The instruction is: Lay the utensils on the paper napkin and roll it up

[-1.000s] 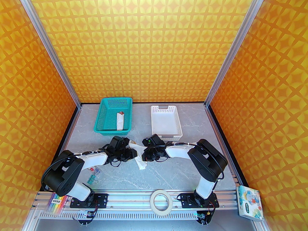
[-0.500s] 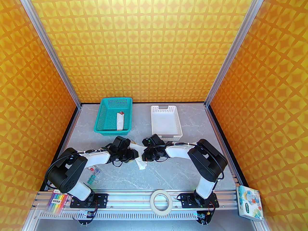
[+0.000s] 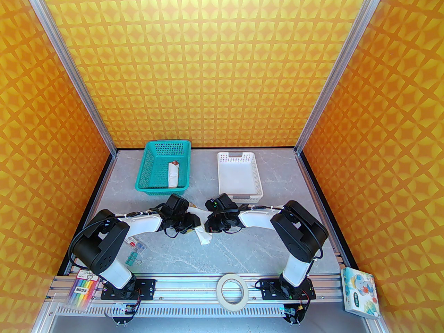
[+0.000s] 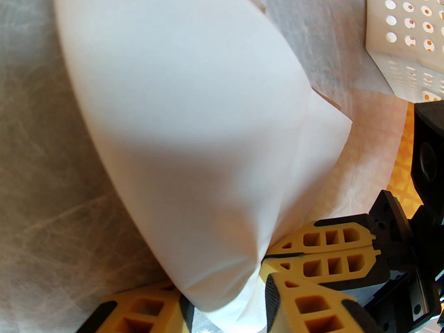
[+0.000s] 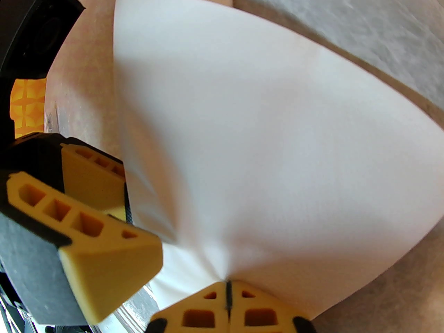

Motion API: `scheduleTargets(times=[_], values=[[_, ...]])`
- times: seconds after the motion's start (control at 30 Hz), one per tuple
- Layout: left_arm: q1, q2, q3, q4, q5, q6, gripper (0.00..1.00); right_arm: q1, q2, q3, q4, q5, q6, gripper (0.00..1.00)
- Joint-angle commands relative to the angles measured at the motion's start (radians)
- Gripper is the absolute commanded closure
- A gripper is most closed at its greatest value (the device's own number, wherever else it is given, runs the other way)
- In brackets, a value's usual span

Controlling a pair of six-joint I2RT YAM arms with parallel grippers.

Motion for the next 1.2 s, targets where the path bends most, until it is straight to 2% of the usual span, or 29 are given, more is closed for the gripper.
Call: scheduleTargets(times=[0.0, 0.47, 0.67, 0.73, 1.03, 1.17], values=[[-0.048, 0.066, 0.018, 0.036, -0.011, -0.008, 0.62, 0.001, 0.090, -0.070, -0.130, 0.119, -0.011, 1.00], [-0.065, 0.112, 0.050, 0.085, 0.012, -0.040, 0.66, 0.001, 0.100, -0.083, -0.095, 0.106, -0.004, 1.00], [-0.065, 0.117, 0.058, 0.080, 0.002, -0.042, 0.74, 0.001, 0.104, -0.078, -0.087, 0.103, -0.002, 1.00], [-0.093, 0.115, 0.055, 0.079, -0.003, -0.042, 0.77, 0.001, 0.105, -0.075, -0.088, 0.103, -0.001, 1.00], [-0.094, 0.055, 0.035, 0.058, -0.089, -0.018, 0.97, 0.000, 0.095, -0.084, -0.066, 0.096, 0.010, 1.00], [-0.092, 0.015, 0.019, 0.067, -0.118, 0.002, 1.00, -0.009, 0.064, -0.096, -0.020, 0.078, 0.024, 1.00]])
